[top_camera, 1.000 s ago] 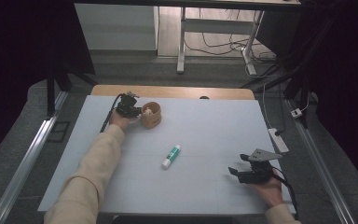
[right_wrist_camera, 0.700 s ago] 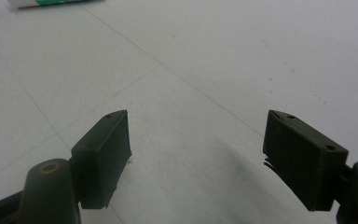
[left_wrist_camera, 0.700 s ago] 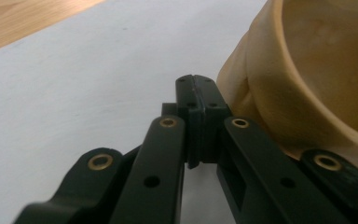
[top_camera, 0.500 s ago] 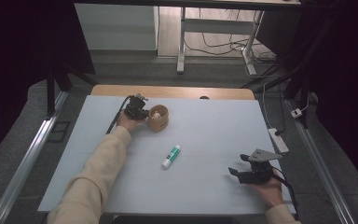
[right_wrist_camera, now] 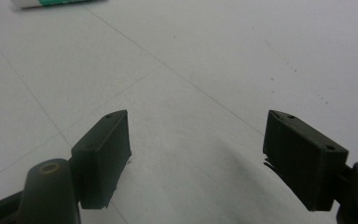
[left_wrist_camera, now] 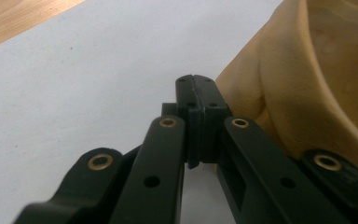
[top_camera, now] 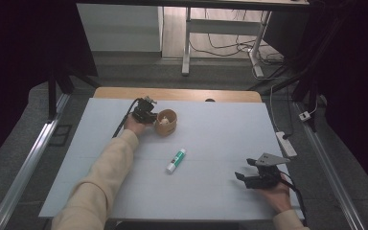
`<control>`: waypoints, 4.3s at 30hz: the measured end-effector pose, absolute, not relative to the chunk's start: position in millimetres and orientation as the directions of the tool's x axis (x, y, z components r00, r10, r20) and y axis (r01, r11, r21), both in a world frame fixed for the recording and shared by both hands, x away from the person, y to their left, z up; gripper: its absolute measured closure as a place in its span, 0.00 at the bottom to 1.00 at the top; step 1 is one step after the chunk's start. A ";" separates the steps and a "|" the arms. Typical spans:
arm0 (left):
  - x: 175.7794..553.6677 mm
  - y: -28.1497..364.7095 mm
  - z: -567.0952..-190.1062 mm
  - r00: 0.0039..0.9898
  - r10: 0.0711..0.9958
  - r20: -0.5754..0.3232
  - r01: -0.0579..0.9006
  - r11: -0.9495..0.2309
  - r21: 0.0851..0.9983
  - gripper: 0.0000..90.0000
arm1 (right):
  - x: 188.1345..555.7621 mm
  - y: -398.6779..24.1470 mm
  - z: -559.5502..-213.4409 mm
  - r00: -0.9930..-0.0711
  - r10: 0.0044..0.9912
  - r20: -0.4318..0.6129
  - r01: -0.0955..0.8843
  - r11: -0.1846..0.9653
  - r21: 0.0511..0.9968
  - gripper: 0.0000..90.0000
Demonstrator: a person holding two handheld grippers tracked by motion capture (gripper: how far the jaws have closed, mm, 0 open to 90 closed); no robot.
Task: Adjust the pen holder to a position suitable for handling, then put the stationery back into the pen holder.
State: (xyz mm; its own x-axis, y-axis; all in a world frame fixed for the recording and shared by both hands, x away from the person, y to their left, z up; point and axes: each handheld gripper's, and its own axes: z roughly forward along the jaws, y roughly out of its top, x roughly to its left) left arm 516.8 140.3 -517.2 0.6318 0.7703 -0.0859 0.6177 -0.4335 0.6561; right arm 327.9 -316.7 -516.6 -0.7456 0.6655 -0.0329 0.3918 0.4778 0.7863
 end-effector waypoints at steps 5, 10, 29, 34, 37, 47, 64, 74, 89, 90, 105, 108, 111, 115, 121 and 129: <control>517.2 136.1 -517.2 0.641 0.762 -0.091 0.615 -0.439 0.656 0.99 | 328.1 -316.6 -516.8 -0.745 0.666 -0.031 0.394 0.477 0.785 0.26; 518.1 135.4 -519.0 0.640 0.762 -0.097 0.617 -0.434 0.656 0.99 | 327.8 -316.7 -516.6 -0.745 0.666 -0.033 0.393 0.478 0.786 0.26; 519.6 134.3 -519.9 0.642 0.759 -0.107 0.620 -0.432 0.655 0.99 | 328.3 -316.7 -516.9 -0.744 0.667 -0.033 0.394 0.479 0.784 0.26; 519.8 132.8 -521.4 0.643 0.759 -0.103 0.622 -0.438 0.649 0.99 | 328.5 -316.7 -517.1 -0.744 0.668 -0.033 0.394 0.477 0.785 0.26; 519.7 132.3 -521.5 0.643 0.759 -0.102 0.621 -0.439 0.649 0.99 | 328.6 -316.8 -517.1 -0.744 0.667 -0.033 0.394 0.478 0.785 0.26; 516.6 120.8 -520.0 0.669 0.738 -0.083 0.599 -0.469 0.649 0.99 | 328.8 -316.7 -517.3 -0.743 0.669 -0.032 0.397 0.478 0.784 0.26; 513.8 133.0 -510.3 0.655 0.755 -0.030 0.579 -0.475 0.663 0.99 | 328.0 -318.2 -516.2 -0.742 0.670 -0.032 0.394 0.474 0.788 0.26; 493.4 152.5 -496.4 0.638 0.770 -0.029 0.568 -0.444 0.693 0.77 | 327.5 -318.2 -515.7 -0.741 0.671 -0.032 0.391 0.470 0.792 0.26; 449.6 168.6 -476.3 0.633 0.772 -0.049 0.585 -0.436 0.683 0.43 | 327.6 -317.6 -515.1 -0.735 0.676 -0.042 0.382 0.465 0.798 0.26; 447.3 168.8 -475.3 0.637 0.770 -0.047 0.582 -0.440 0.683 0.42 | 327.7 -317.6 -515.1 -0.736 0.676 -0.043 0.381 0.466 0.799 0.26; 399.0 166.7 -459.4 0.700 0.712 -0.049 0.539 -0.481 0.692 0.35 | 327.8 -316.8 -511.2 -0.748 0.662 -0.051 0.348 0.456 0.819 0.26; 390.9 166.9 -456.0 0.708 0.703 -0.064 0.538 -0.479 0.694 0.34 | 328.1 -315.4 -511.2 -0.750 0.659 -0.051 0.345 0.456 0.821 0.26; 382.2 165.9 -452.9 0.716 0.695 -0.061 0.526 -0.481 0.701 0.34 | 328.2 -314.8 -511.3 -0.752 0.657 -0.052 0.345 0.460 0.818 0.26; 374.3 164.1 -451.3 0.721 0.689 -0.069 0.520 -0.473 0.711 0.34 | 328.1 -314.4 -510.8 -0.753 0.656 -0.055 0.344 0.464 0.816 0.26; 365.1 157.5 -449.7 0.734 0.675 -0.072 0.512 -0.481 0.712 0.34 | 327.8 -313.4 -510.9 -0.755 0.654 -0.053 0.344 0.463 0.817 0.26; 353.5 139.1 -455.6 0.771 0.633 -0.077 0.501 -0.527 0.686 0.34 | 327.9 -312.6 -511.0 -0.755 0.654 -0.053 0.345 0.464 0.816 0.26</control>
